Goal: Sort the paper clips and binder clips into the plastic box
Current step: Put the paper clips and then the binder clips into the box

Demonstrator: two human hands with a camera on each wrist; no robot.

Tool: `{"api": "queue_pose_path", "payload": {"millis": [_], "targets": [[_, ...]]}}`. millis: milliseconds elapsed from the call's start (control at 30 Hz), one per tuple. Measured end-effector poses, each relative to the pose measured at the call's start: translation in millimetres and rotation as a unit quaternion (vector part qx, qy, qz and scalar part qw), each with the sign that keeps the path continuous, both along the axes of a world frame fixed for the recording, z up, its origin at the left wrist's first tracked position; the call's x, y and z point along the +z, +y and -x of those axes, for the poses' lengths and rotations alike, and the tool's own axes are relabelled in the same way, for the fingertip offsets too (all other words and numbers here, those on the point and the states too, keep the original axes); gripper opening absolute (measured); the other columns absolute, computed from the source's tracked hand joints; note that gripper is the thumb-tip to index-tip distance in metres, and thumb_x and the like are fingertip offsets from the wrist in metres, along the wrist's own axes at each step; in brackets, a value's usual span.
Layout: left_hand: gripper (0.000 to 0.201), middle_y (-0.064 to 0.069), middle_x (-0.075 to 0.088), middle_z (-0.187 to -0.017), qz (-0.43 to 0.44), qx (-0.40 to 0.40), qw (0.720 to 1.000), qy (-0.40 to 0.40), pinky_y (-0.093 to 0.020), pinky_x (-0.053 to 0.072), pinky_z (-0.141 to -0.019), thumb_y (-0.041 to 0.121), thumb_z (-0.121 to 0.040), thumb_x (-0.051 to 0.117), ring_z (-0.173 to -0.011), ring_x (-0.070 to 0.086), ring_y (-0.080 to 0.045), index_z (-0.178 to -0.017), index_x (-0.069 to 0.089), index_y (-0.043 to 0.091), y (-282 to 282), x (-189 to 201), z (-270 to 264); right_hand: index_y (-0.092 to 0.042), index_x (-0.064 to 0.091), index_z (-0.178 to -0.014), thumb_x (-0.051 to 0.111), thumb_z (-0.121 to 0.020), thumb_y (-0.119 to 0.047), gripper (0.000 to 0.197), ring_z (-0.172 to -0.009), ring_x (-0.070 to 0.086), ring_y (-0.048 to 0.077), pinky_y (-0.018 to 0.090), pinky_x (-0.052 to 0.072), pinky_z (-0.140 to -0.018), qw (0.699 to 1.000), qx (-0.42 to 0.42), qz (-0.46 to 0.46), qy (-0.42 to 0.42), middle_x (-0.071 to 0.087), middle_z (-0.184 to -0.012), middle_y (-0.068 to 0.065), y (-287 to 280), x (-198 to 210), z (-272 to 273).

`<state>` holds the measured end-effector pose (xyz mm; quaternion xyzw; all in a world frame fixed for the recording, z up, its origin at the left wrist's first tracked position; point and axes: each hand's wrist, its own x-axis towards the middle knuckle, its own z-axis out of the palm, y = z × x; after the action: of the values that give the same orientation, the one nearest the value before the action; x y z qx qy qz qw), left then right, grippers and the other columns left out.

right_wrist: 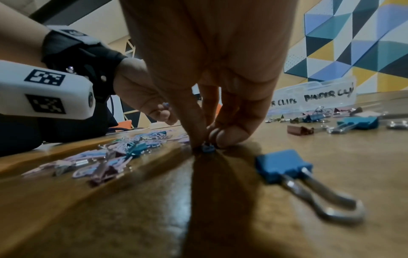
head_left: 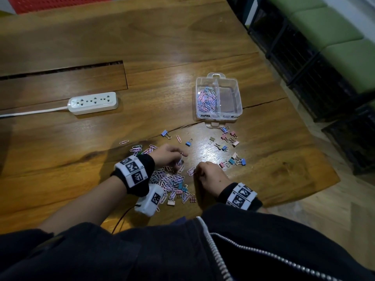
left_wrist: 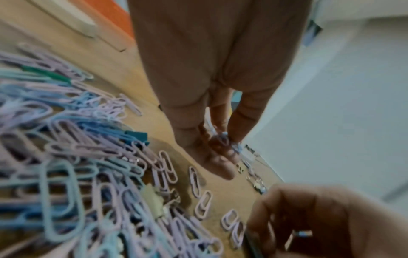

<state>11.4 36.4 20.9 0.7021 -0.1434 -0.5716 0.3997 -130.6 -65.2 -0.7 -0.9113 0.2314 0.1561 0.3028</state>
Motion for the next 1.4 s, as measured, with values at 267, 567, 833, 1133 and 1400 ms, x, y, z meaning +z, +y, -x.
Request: {"api": "queue_pose_path", "payload": {"millis": [267, 567, 833, 1133, 1400], "targets": [[0.022, -0.002, 0.041, -0.065, -0.025, 0.034, 0.999, -0.018, -0.017, 0.032, -0.043, 0.009, -0.092, 0.039, -0.045, 0.041, -0.008, -0.071, 0.044, 0.013, -6.1, -5.4, 9.2, -0.008, 0.052, -0.110, 0.057, -0.081, 0.000, 0.031, -0.105, 0.053, 0.022, 0.029, 0.047, -0.092, 0.999, -0.025, -0.035, -0.012, 0.055, -0.113, 0.009, 6.5, -2.8, -1.5], [0.037, -0.005, 0.050, -0.110, -0.059, -0.313, 0.837, -0.446, -0.027, 0.043, -0.083, 0.034, -0.082, 0.064, -0.102, 0.051, -0.020, -0.112, 0.056, 0.013, -15.3, -18.2, 36.2, -0.006, 0.053, -0.098, 0.057, -0.078, 0.003, 0.023, -0.087, 0.049, 0.013, 0.012, 0.038, -0.066, 0.991, -0.061, -0.092, -0.075, 0.055, -0.098, 0.006, -11.3, 5.3, 2.4], [0.028, -0.010, 0.053, -0.113, -0.091, -0.373, 0.778, -0.497, -0.031, 0.050, -0.088, 0.022, -0.093, 0.046, -0.103, 0.054, -0.022, -0.114, 0.052, 0.005, -19.6, -20.0, 48.6, -0.009, 0.054, -0.105, 0.063, -0.082, -0.018, 0.025, -0.093, 0.049, 0.014, 0.014, 0.038, -0.073, 0.999, -0.049, -0.018, 0.009, 0.053, -0.101, 0.002, -19.7, 12.6, 15.5], [0.036, -0.015, 0.050, -0.120, -0.108, -0.433, 0.730, -0.517, -0.032, 0.049, -0.089, 0.023, -0.097, 0.034, -0.108, 0.051, -0.024, -0.123, 0.043, 0.000, -20.3, -20.3, 50.9, -0.005, 0.055, -0.107, 0.048, -0.086, 0.002, 0.023, -0.100, 0.056, 0.025, 0.024, 0.043, -0.079, 0.999, -0.037, -0.008, 0.010, 0.060, -0.107, 0.012, -3.8, 6.3, 8.5], [0.010, 0.003, 0.050, -0.079, -0.029, -0.156, 0.953, -0.258, -0.021, 0.045, -0.063, 0.010, -0.090, 0.052, -0.072, 0.050, -0.015, -0.084, 0.047, 0.017, -13.8, -12.7, 21.1, -0.016, 0.052, -0.086, 0.061, -0.081, -0.004, 0.017, -0.083, 0.054, 0.014, 0.007, 0.033, -0.058, 0.995, -0.070, -0.071, -0.009, 0.053, -0.088, -0.003, -17.9, 5.2, 9.0]]}}
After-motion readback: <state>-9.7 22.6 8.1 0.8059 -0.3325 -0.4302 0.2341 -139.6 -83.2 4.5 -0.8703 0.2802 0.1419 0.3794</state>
